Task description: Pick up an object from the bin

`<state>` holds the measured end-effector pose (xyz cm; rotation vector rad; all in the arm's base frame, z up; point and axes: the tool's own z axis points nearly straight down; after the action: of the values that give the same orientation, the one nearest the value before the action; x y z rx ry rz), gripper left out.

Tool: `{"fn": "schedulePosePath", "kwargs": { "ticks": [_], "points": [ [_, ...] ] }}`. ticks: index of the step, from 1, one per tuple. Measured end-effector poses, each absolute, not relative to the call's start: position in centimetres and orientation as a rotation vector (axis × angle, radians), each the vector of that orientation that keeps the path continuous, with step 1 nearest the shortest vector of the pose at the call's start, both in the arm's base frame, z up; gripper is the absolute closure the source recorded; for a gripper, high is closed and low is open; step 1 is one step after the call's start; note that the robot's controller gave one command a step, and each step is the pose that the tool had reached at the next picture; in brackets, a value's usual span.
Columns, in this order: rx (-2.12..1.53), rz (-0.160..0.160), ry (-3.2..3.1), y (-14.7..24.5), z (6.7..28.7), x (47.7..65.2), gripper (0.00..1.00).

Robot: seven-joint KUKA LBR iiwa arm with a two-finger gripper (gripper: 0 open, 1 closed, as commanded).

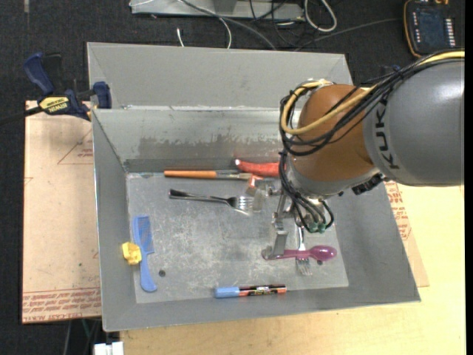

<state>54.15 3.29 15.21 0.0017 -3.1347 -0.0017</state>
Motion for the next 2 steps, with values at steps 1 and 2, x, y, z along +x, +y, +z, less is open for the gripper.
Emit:
{"fn": "schedulePosePath", "kwargs": {
  "ticks": [1, 2],
  "points": [
    [-0.001, -0.002, -3.142, 3.3, 15.6, 54.3, 0.0],
    [0.234, -0.001, -3.126, -5.6, 6.7, 51.8, 0.0]
  ]
}}
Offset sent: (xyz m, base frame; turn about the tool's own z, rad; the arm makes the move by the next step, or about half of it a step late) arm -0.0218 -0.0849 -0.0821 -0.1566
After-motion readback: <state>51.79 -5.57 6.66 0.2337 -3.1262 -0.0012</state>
